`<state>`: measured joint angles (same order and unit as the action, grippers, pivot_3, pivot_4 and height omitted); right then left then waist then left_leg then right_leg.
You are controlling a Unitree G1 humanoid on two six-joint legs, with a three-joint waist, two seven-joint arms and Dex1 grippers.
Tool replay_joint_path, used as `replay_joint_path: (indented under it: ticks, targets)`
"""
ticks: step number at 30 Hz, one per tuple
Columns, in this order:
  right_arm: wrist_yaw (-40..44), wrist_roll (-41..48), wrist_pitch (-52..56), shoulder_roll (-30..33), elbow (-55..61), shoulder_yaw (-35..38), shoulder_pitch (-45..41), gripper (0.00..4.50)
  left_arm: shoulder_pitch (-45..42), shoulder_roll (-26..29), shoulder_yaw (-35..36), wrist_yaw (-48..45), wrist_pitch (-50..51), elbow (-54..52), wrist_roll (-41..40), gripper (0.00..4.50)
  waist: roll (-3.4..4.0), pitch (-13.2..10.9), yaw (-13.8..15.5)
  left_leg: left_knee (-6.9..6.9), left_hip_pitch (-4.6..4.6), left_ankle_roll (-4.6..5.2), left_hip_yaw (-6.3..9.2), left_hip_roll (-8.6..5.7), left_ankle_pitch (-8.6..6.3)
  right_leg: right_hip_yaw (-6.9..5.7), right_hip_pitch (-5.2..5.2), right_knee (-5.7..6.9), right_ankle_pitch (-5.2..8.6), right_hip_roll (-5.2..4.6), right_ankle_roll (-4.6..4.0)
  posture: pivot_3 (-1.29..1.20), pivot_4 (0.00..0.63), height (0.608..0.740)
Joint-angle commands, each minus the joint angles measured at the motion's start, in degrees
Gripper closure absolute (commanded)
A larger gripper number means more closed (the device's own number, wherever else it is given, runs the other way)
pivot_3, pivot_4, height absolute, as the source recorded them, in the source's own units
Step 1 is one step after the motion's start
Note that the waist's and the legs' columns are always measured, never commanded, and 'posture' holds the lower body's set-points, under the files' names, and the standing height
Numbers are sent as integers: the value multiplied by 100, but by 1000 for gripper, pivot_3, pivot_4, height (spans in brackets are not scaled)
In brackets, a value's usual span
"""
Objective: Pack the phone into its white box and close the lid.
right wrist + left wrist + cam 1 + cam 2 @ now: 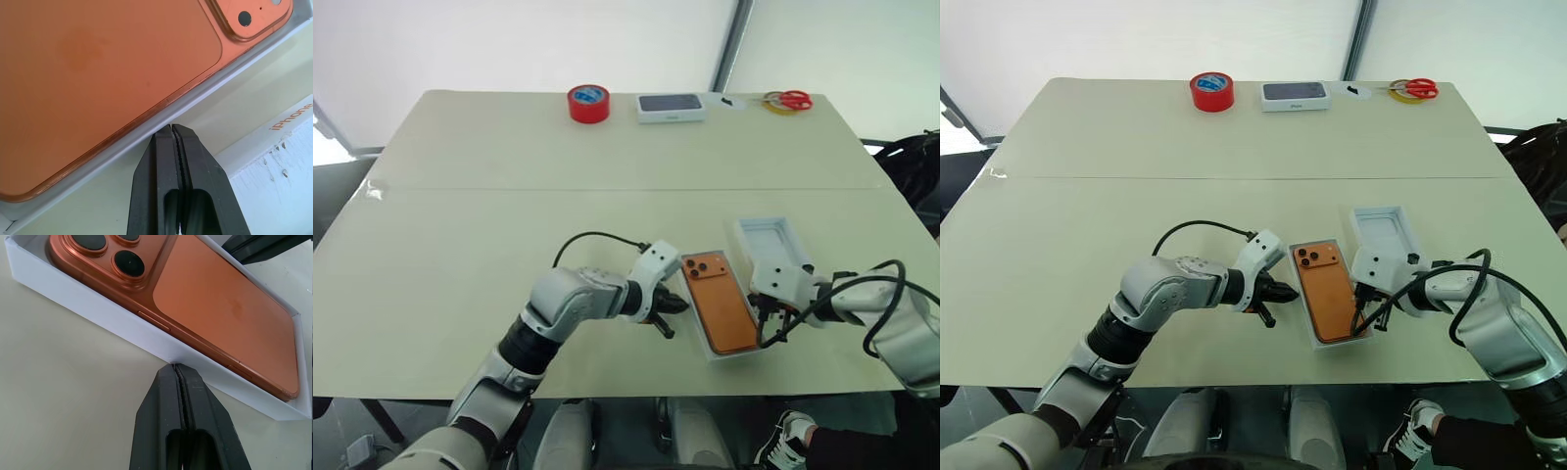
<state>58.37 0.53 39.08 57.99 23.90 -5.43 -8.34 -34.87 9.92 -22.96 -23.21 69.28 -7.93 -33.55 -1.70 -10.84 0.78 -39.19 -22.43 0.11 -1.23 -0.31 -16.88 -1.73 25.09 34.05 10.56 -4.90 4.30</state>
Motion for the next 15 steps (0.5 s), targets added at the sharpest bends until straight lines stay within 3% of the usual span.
replay_joint_path:
  ticks: [1, 4, 8, 12, 15]
  targets:
    - [213, 466, 162, 170, 301, 575, -13, 4500, -23, 44, 480, -24, -68, -119, 17, 4446, 1, -1, 0, -1, 0, 0, 0, 0, 0, 0, 0, 0, 0, 0, 0, 0, 150, 732]
    - [431, 816, 404, 361, 317, 991, -7, 3591, 84, 230, 839, 9, -21, -189, 31, 4500, 1, -1, -8, -1, 1, 0, 1, 0, 0, -1, 0, 1, 0, 0, 0, 0, 150, 732]
    - [165, 1054, 841, 256, 113, 1133, -405, 1659, 210, 394, 1148, -11, 29, -349, -13, 4500, 1, 0, -11, 0, 2, 0, 1, 4, 0, -1, 0, 2, 0, 4, -1, 0, 150, 732]
    - [-453, 1153, 2384, -194, -490, 718, -1422, 1659, 370, 690, 1142, -156, -384, -574, 174, 4500, -1, -1, -5, -1, 2, 0, -1, 1, 0, 1, 1, 3, -3, -2, -4, 0, 150, 732]
    - [-892, 1157, 3179, -589, -986, 493, -1984, 1659, 578, 1113, 945, -559, -1241, -910, 473, 4500, 2, -1, -3, -1, -1, -1, 0, 2, 0, 0, 4, 3, -3, -2, -6, 0, 150, 732]
